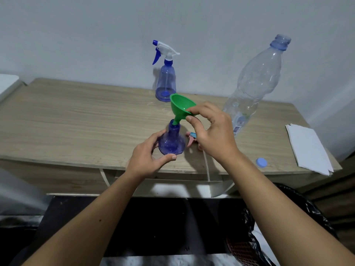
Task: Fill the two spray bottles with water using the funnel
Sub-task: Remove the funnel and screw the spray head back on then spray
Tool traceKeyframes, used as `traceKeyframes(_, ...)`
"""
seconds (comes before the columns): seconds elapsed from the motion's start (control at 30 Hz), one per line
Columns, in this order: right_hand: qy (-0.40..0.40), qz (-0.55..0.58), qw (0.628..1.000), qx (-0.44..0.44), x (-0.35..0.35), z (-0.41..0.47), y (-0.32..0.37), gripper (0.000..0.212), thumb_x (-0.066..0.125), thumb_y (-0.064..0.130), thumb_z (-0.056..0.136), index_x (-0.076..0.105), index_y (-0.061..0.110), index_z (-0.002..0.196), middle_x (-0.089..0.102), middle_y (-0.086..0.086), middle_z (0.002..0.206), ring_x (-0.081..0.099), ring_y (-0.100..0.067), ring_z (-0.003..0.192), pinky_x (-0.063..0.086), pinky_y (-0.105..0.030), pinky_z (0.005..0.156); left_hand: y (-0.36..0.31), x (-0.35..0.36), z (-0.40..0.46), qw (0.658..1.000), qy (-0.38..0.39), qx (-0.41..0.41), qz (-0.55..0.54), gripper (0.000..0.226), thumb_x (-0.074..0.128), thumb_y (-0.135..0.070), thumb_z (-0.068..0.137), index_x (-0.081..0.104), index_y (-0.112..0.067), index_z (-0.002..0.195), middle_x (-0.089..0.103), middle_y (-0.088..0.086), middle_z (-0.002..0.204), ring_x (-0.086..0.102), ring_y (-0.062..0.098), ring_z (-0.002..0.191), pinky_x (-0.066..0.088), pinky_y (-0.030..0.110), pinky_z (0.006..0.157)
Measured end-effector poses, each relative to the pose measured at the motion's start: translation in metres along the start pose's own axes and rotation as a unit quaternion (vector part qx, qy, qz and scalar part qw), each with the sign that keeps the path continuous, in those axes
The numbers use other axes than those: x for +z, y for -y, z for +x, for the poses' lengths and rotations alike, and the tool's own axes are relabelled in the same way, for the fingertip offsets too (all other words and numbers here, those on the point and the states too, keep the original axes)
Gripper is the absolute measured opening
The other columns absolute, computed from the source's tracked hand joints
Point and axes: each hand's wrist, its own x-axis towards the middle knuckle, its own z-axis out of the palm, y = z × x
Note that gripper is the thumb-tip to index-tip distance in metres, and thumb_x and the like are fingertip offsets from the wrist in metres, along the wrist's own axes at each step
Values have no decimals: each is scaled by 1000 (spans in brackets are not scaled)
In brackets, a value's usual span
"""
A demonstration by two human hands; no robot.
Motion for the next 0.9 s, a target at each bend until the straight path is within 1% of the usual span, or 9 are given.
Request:
traceKeyframes(0.13, -7, 34, 999, 29, -2, 1, -2, 12, 77, 9, 91, 80, 9, 103, 73, 0, 100, 70, -12, 92, 53, -22, 86, 1, 0, -1, 1000, 1, -6, 0, 101, 94, -64, 71, 53, -31, 158, 71, -11, 143, 69, 4, 131, 55, 43, 117)
traceKeyframes(0.2, -9, 49, 998, 50, -4, 0, -1, 13, 79, 9, 91, 81, 9, 103, 72, -3, 100, 68, -9, 91, 52, -13, 79, 1, 0, -1, 1000, 3, -10, -1, 101, 93, -64, 71, 53, -33, 158, 70, -11, 145, 68, 5, 131, 55, 43, 117)
traceKeyframes(0.3, -14, 68, 994, 82, -6, 0, -2, 13, 81, 7, 89, 81, 8, 102, 70, -8, 101, 67, -19, 93, 48, -2, 66, 1, 0, -1, 1000, 0, -16, 0, 102, 92, -65, 70, 52, -33, 158, 70, -10, 146, 68, 6, 132, 54, 42, 117)
traceKeyframes(0.37, -21, 69, 994, 87, -7, 0, -5, 14, 82, 8, 89, 81, 10, 102, 70, -7, 102, 68, -22, 95, 52, -9, 71, -1, 0, -1, 1000, -5, -18, 0, 103, 92, -64, 69, 53, -32, 159, 69, -11, 146, 68, 3, 131, 54, 40, 118)
traceKeyframes(0.47, -29, 68, 993, 92, -8, 1, -12, 15, 81, 9, 89, 81, 11, 104, 72, -3, 102, 70, -17, 97, 59, -35, 87, -1, 1, 0, 1000, -15, -24, -2, 103, 93, -65, 68, 54, -33, 158, 69, -11, 145, 68, 5, 131, 54, 40, 117)
traceKeyframes(0.53, -35, 77, 991, 105, -8, 1, -16, 15, 80, 9, 90, 79, 12, 104, 72, 0, 102, 71, -15, 98, 61, -41, 89, -1, 2, 0, 1000, -16, -27, -2, 103, 94, -63, 68, 54, -33, 158, 69, -11, 146, 68, 5, 131, 54, 40, 118)
traceKeyframes(0.63, -59, 91, 985, 132, -4, -2, -22, 15, 80, 8, 90, 78, 16, 103, 70, 2, 100, 69, -9, 97, 61, -30, 89, 0, 2, 0, 999, -20, -29, -7, 101, 97, -57, 69, 54, -33, 157, 70, -11, 146, 67, 4, 132, 54, 41, 118)
traceKeyframes(0.77, -88, 79, 979, 165, 9, -6, -31, 18, 78, 6, 91, 77, 17, 105, 68, 3, 100, 64, 6, 93, 47, -7, 84, 2, 4, 1, 999, -27, -28, -7, 101, 98, -53, 70, 54, -31, 158, 69, -11, 146, 67, 4, 133, 55, 41, 117)
traceKeyframes(0.9, -87, 47, 977, 192, 30, -14, -45, 19, 75, 7, 94, 76, 17, 109, 67, 0, 103, 65, 0, 91, 49, -11, 82, 3, 4, 1, 999, -28, -29, -5, 102, 98, -54, 70, 54, -28, 158, 68, -11, 147, 66, 3, 133, 55, 40, 117)
